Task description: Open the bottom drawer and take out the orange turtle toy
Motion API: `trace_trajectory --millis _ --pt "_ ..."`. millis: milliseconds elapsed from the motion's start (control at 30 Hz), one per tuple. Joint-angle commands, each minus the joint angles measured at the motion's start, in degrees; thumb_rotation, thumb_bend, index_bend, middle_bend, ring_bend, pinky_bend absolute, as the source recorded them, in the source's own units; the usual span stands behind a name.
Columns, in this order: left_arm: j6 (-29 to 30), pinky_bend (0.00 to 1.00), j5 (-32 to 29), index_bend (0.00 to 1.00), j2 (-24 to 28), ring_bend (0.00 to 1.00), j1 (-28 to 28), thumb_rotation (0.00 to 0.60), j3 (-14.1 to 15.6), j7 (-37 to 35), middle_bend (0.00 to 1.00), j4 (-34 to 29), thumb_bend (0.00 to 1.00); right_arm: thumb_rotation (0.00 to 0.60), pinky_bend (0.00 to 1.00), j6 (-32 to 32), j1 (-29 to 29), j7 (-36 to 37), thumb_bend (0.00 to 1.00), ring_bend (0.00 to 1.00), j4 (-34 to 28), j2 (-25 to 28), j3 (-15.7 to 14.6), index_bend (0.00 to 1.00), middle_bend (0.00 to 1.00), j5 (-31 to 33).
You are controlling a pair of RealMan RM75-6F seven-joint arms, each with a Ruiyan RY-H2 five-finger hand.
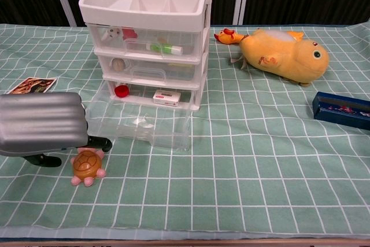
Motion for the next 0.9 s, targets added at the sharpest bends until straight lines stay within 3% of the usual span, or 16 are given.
trace_trajectory --millis 33,133,267,367,467,533,667,767,900 --pt "3.0 1.0 -0.98 0.29 1.1 0.98 2.09 0.6 -1.11 1.34 0.96 -1.61 0.14 0.6 0.18 0.1 -0.02 -0.09 0.1 0.0 0.02 -0.02 -0.01 0.0 0.0 -0.09" --pt "8.16 0.98 -2.87 0.27 1.87 0.84 5.76 0.6 -2.46 3.43 0.78 -3.23 0.16 0.6 0.18 0.22 -0.04 -0.19 0.1 0.0 0.08 -0.08 -0.07 0.0 0.0 -0.26" --pt "18.23 0.88 -5.88 0.24 2.03 0.65 13.12 0.6 -3.98 6.16 0.55 -5.82 0.17 0.6 0.18 0.34 -0.01 -0.58 0.1 0.0 0.21 -0.24 -0.11 0.0 0.0 -0.39" --pt "25.01 0.73 -7.97 0.17 2.06 0.48 18.07 0.6 -4.79 5.33 0.35 -7.47 0.18 0.6 0.18 0.66 0.02 -1.3 0.1 0.0 0.27 -0.42 -0.11 0.0 0.0 -0.59" --pt "30.46 0.53 -12.19 0.1 2.69 0.26 22.96 0.6 -5.75 2.94 0.15 -10.19 0.19 0.6 0.18 0.93 0.12 -1.9 0.09 0.0 0.41 -0.72 -0.14 0.0 0.0 -0.97" --pt "33.11 0.41 -15.51 0.06 3.53 0.15 25.83 0.6 -6.35 -0.16 0.06 -12.41 0.19 0.6 0.18 1.24 0.17 -1.98 0.09 0.0 0.65 -0.92 -0.15 0.0 0.0 -1.48" --pt "36.78 0.15 -22.03 0.0 5.42 0.01 30.4 0.6 -8.15 -7.74 0.0 -16.1 0.16 0.6 0.18 1.96 0.3 -3.01 0.09 0.0 1.29 -1.54 -0.29 0.0 0.0 -2.58" --pt "38.93 0.04 -23.94 0.0 6.14 0.0 32.87 0.6 -9.16 -13.22 0.0 -16.65 0.15 0.6 0.18 2.17 0.36 -3.33 0.09 0.0 1.63 -1.85 -0.4 0.0 0.0 -2.96" --pt "41.62 0.01 -24.66 0.0 5.89 0.0 35.6 0.6 -10.08 -17.5 0.0 -13.78 0.13 0.6 0.18 2.24 0.37 -3.64 0.09 0.0 1.7 -2.0 -0.46 0.0 0.0 -2.93"
